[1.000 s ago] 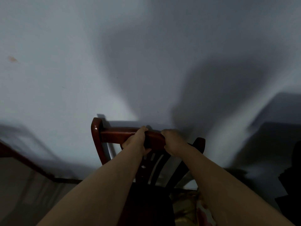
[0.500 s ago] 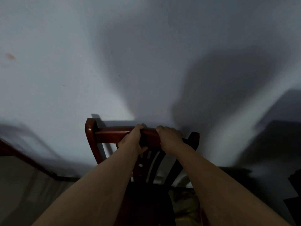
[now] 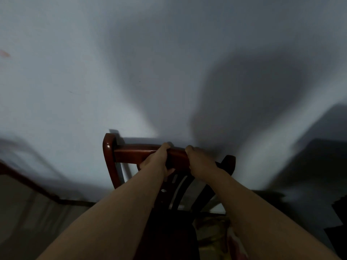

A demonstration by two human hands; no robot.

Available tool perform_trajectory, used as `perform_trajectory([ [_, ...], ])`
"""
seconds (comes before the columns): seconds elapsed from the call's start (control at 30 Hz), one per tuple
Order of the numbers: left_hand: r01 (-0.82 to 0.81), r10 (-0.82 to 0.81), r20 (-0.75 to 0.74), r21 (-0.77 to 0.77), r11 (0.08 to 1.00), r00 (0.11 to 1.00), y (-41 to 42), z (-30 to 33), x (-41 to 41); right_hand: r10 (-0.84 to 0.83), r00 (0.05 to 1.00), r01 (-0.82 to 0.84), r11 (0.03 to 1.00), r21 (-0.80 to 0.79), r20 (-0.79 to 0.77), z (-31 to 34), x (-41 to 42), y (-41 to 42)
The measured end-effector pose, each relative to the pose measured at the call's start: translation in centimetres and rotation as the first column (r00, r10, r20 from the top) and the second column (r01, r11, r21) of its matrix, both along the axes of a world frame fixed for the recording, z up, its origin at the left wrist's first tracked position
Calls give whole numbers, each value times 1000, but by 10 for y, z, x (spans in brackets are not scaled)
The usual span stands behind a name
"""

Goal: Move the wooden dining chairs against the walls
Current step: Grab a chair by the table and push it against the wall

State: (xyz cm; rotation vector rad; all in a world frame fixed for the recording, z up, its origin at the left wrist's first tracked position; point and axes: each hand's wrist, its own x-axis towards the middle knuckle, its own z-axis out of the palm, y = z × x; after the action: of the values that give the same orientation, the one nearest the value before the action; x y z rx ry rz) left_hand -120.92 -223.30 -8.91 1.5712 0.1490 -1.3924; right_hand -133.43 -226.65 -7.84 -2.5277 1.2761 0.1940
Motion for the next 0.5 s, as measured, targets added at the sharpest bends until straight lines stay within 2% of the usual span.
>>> perform_trajectory([
  [0.23,-21,21,-50,-9,1000,999,13,5,2,-67,997,67,998,-4,-43,1,2,10],
  [0.37,27,-33,136,44,999,990,32,9,10,-68,997,69,997,22,-36,9,7,20],
  [0.5,125,-121,322,11,992,939,56,20,21,-15,999,18,997,77,-32,24,17,39],
])
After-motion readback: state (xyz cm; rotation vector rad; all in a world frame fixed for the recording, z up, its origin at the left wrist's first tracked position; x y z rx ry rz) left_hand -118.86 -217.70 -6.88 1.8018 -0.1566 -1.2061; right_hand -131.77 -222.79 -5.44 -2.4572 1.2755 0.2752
